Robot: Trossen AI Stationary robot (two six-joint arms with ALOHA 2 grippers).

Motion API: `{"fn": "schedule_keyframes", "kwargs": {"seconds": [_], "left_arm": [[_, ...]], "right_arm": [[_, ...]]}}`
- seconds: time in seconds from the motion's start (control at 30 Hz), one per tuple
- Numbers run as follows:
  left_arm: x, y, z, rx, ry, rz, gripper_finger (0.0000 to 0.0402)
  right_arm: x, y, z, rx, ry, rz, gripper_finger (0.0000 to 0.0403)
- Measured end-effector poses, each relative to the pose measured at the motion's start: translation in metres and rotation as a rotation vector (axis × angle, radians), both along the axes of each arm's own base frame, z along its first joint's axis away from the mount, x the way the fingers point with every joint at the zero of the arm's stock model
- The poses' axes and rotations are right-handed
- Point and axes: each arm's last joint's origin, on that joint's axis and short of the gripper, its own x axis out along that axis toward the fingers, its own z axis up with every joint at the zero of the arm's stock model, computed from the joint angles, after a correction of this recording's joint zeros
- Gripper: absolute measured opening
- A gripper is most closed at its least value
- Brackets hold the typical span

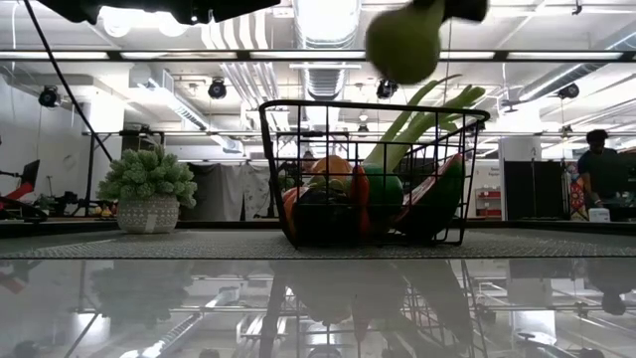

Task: Build produce basket
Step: Put the pear into the wire basket, then return to Home Position

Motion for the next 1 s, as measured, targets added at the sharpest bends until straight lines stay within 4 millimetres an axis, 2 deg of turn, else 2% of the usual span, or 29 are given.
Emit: {"fn": "schedule_keyframes", "kwargs": {"seconds": [0.23,0.4,0.57,0.8,1.0], "left_arm": [[0.0,0.0,0.0,0.0,-0.001,-0.001,0.0],[0.0,0.0,0.0,-0.002,0.0,-0.001,0.0],[0.0,0.0,0.0,-0.004,0.0,-0.001,0.0],[0.0,0.0,-0.001,-0.005,0.008,0.0,0.0],[0.0,0.0,-0.005,0.0,0.052,0.0,0.0]], "right_arm": [[0.031,-0.042,-0.034,0.048,0.14,0.083,0.0134],[0.044,-0.052,-0.062,0.053,0.286,0.119,0.0134],[0.054,-0.051,-0.081,0.051,0.36,0.153,0.0137],[0.059,-0.052,-0.092,0.045,0.395,0.15,0.0239],[0.054,-0.053,-0.082,0.045,0.361,0.138,0.0293]]}}
